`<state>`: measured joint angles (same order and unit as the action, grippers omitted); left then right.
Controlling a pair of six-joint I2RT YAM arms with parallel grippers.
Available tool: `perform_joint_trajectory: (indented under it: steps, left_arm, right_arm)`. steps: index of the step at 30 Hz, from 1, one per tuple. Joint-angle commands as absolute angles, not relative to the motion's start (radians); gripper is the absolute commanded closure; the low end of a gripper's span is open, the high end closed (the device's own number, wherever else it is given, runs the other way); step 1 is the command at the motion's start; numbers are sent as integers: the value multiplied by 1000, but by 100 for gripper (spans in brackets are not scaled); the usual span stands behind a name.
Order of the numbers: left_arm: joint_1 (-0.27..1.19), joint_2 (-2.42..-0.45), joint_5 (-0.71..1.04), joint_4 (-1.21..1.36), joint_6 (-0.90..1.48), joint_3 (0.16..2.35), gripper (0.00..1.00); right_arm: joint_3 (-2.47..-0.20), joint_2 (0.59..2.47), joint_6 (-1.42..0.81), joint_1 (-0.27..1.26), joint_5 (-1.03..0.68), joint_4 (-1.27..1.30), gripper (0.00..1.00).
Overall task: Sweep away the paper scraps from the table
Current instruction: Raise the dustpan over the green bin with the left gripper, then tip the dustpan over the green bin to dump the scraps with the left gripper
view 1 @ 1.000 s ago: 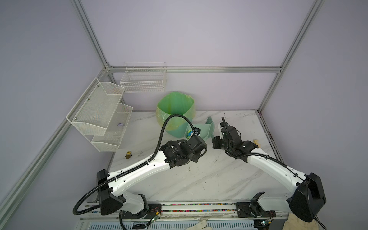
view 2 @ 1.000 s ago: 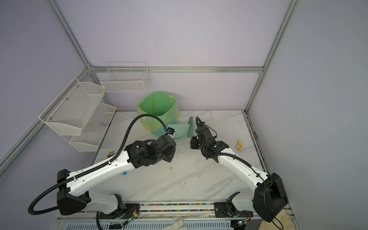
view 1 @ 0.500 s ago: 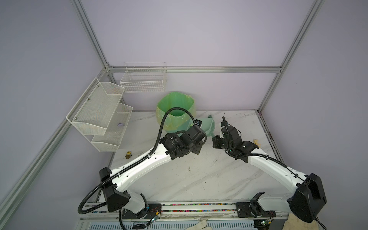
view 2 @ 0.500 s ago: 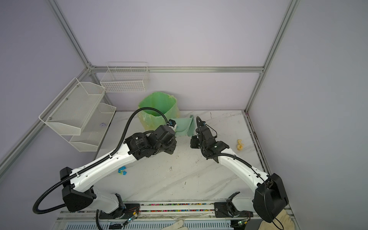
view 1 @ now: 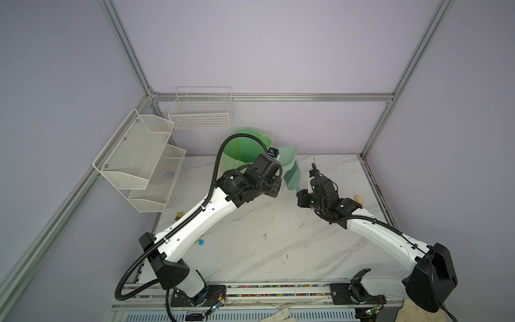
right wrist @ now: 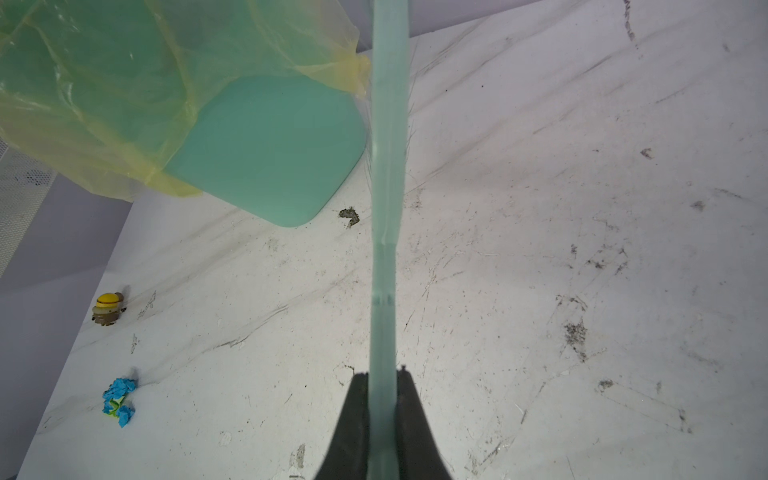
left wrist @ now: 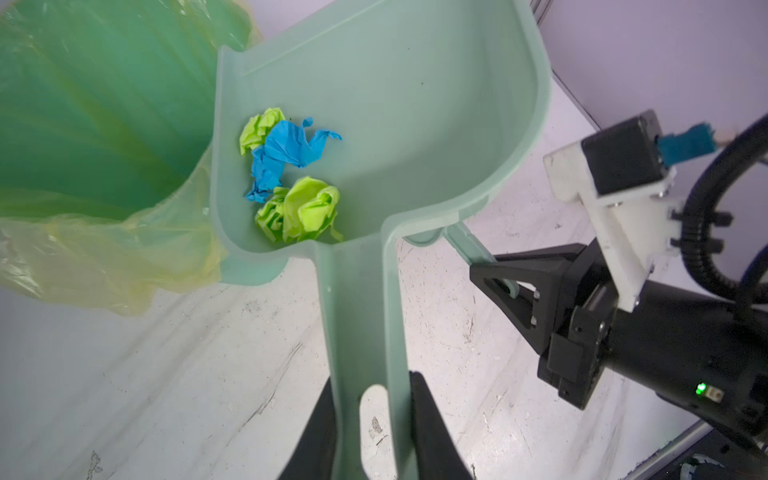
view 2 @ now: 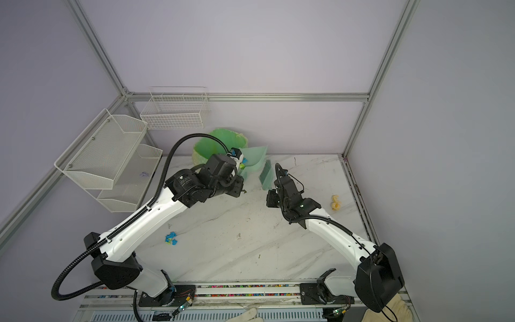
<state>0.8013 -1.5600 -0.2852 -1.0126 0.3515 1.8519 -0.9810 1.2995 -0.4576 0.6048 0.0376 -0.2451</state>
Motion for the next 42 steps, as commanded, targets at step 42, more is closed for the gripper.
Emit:
perform_joint_trajectory:
  steps: [42]
  left_arm:
    - [128,-1449,750,-280,956,1423,100]
  right_arm:
    - [-959,1260,-469,600,-6,-184,100]
